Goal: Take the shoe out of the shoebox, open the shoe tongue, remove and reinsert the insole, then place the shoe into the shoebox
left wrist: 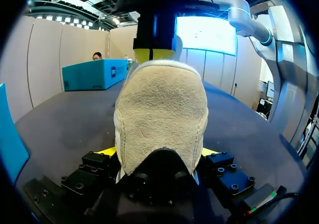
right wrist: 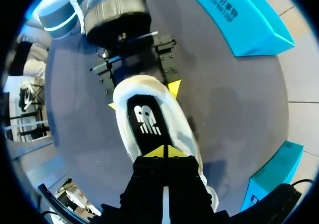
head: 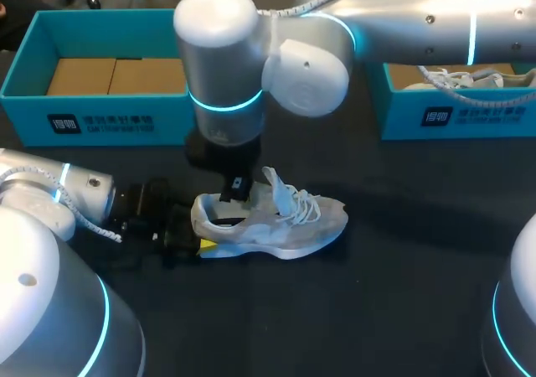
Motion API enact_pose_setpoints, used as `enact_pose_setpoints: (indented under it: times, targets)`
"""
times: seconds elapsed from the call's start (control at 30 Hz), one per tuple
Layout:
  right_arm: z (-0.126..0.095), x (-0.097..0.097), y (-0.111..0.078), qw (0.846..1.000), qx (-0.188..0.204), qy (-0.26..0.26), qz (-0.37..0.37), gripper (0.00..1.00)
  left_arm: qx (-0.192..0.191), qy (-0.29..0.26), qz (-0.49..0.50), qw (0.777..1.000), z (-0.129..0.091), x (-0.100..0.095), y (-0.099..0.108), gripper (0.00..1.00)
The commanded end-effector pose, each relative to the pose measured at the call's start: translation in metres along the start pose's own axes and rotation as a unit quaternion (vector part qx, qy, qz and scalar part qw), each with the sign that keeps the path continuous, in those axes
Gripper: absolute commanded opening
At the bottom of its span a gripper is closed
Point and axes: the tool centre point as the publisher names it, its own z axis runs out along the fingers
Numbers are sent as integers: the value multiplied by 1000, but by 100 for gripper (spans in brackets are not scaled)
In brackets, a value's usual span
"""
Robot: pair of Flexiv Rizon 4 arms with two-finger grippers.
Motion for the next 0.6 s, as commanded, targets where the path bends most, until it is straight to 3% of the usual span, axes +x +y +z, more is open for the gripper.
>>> enact_pose_setpoints:
  times: [0.03,0.27,0.6]
  targets:
    - [9,3,-1,1000,3,9,-2,0,-2,0,0,1000,1,-4,4,0]
    - [21,10,-15,1000,7,20,-18,0,-2,0,0,1000,1,-4,4,0]
    - [27,-7,-27,999,14,8,-39,0,-2,0,0,1000,1,-4,4,0]
